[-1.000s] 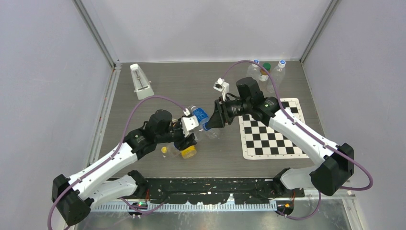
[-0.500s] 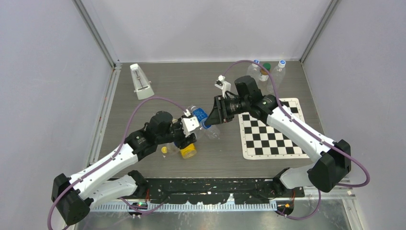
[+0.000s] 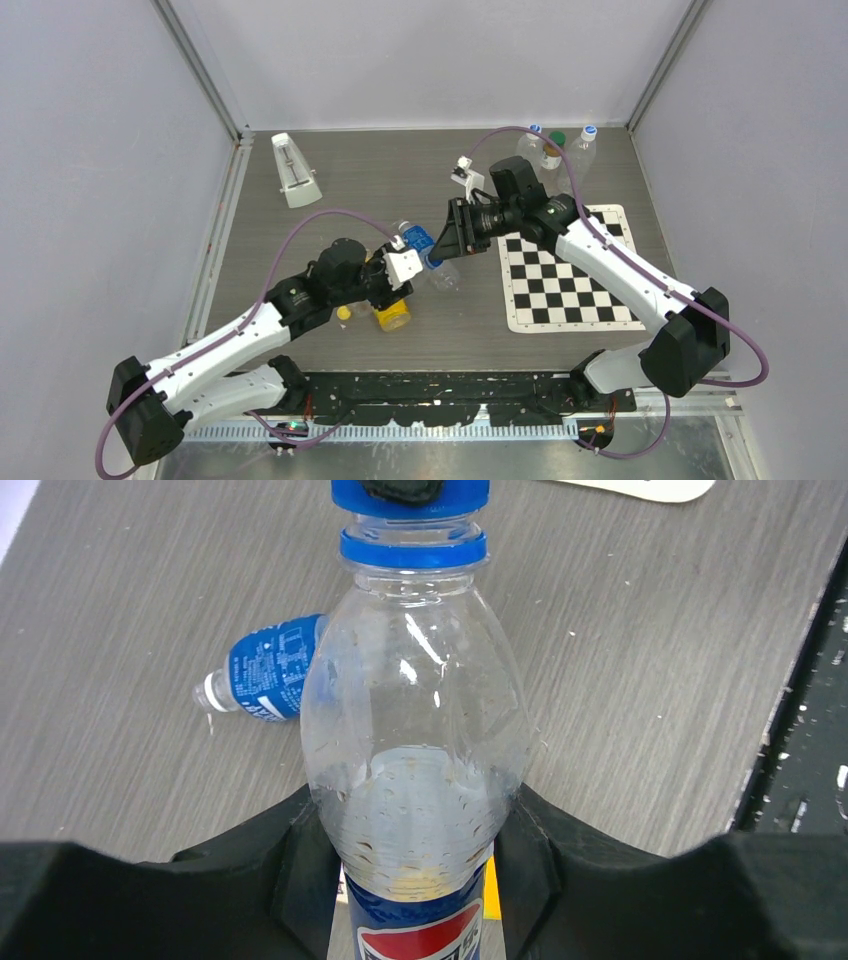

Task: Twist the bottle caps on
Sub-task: Screw the bottle cap onto the plastic bottle.

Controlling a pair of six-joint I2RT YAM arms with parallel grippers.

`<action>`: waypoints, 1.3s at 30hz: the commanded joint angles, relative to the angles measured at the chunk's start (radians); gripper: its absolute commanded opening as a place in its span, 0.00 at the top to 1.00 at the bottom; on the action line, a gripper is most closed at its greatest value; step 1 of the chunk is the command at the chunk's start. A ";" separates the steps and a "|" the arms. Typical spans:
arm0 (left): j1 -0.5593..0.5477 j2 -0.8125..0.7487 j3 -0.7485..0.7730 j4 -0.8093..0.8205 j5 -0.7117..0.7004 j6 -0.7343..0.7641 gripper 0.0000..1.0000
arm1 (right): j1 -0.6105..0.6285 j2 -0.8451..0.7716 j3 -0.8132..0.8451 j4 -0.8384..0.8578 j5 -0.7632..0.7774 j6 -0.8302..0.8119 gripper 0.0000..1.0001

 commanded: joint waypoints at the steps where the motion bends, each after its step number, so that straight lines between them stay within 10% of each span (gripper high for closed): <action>1: -0.057 -0.003 0.040 0.483 -0.036 0.023 0.87 | 0.046 0.007 0.009 0.027 -0.062 0.100 0.93; 26: -0.199 0.116 0.068 0.713 -0.403 0.141 0.88 | 0.047 -0.053 0.002 0.110 0.178 0.502 1.00; 39: -0.201 0.103 0.087 0.619 -0.345 0.201 0.94 | 0.039 -0.018 0.073 0.063 0.125 0.501 1.00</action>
